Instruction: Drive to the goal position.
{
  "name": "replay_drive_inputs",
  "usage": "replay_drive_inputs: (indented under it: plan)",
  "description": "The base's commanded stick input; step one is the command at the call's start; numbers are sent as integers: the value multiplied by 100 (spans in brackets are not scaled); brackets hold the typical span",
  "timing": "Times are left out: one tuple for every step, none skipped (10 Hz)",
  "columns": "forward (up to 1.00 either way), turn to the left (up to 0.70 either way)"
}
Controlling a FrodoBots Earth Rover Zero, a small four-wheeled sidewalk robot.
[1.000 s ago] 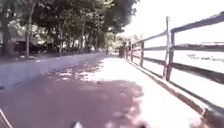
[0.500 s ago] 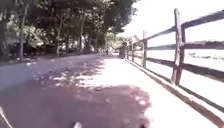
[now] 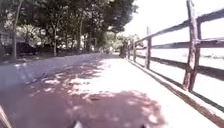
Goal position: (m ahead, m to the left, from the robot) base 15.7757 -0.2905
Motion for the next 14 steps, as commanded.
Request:
replay_drive_inputs:
  plan:
    - [70,0]
    - [70,0]
    - [70,0]
    - [70,0]
    - [70,0]
    - [70,0]
    - [70,0]
    - [70,0]
    - [70,0]
    - [70,0]
    - [70,0]
    - [70,0]
    - [70,0]
    - [70,0]
